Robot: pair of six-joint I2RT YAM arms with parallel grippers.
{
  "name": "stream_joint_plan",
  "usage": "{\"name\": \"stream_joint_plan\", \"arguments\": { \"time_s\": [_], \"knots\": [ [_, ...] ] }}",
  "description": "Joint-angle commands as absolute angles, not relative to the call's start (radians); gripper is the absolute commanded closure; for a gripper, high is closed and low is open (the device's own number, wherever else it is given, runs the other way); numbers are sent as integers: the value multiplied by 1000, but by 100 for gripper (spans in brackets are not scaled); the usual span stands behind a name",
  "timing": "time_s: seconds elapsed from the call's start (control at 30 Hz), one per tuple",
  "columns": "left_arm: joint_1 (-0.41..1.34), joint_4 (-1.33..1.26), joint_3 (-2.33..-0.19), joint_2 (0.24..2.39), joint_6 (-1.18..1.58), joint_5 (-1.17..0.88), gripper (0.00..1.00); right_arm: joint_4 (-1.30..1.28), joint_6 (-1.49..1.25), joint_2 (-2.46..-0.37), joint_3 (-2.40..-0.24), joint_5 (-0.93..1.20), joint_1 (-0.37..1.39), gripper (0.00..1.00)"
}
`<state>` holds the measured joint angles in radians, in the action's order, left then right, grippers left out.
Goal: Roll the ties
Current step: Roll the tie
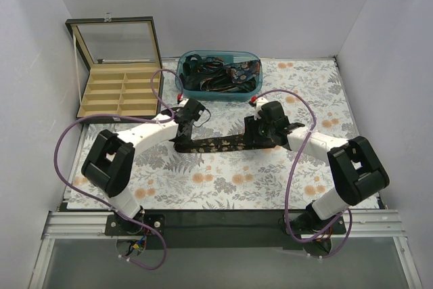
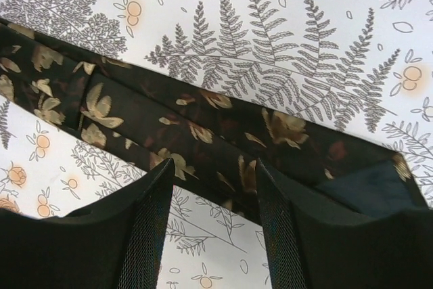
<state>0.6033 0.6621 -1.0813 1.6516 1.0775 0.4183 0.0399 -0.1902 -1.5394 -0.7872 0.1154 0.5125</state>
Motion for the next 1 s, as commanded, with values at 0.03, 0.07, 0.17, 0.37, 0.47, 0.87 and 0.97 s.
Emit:
{"name": "stream_joint_plan", "arguments": {
  "time_s": [0.03,0.07,0.17,0.37,0.47,0.87,0.97],
  "knots": [
    [646,781,-1155,1692,1065,618,73,20,-164,-1497,-795,52,514,50],
    [655,791,-1164,1703,1069,633,72,17,-164,-1496,-795,46,514,50],
    [690,840,-1203,1756,1107,684,71,11,-161,-1493,-796,28,514,50],
    [775,963,-1310,1891,1198,776,69,5,-164,-1476,-779,-46,514,43],
    [814,1024,-1370,1946,1227,802,67,3,-173,-1463,-769,-84,514,39],
    [914,1108,-1529,2075,1266,809,45,69,-236,-1408,-684,-199,506,33],
    [920,1095,-1534,2075,1266,781,41,87,-247,-1396,-664,-196,494,33]
  ]
}}
